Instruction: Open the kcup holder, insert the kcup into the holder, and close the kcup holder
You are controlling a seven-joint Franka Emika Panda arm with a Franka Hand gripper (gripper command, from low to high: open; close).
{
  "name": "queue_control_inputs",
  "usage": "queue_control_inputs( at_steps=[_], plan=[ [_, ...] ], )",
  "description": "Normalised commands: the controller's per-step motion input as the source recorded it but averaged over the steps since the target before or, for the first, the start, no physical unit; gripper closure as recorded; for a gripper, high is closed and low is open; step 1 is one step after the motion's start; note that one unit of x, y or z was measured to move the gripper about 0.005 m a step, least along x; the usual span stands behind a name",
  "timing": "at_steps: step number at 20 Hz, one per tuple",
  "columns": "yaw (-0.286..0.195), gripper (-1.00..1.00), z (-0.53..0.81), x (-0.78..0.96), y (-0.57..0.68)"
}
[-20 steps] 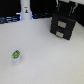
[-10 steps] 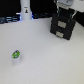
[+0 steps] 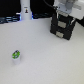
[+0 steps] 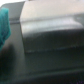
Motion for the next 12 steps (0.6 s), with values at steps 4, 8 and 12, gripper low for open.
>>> queue_control_inputs(
  at_steps=[4,8,12],
  plan=[
    [-0.002,-1.0,-0.24,-0.28,0.03],
    [-0.021,1.0,-0.05,-0.07,0.01],
    [-0.001,1.0,-0.02,0.01,-0.01]
  ],
)
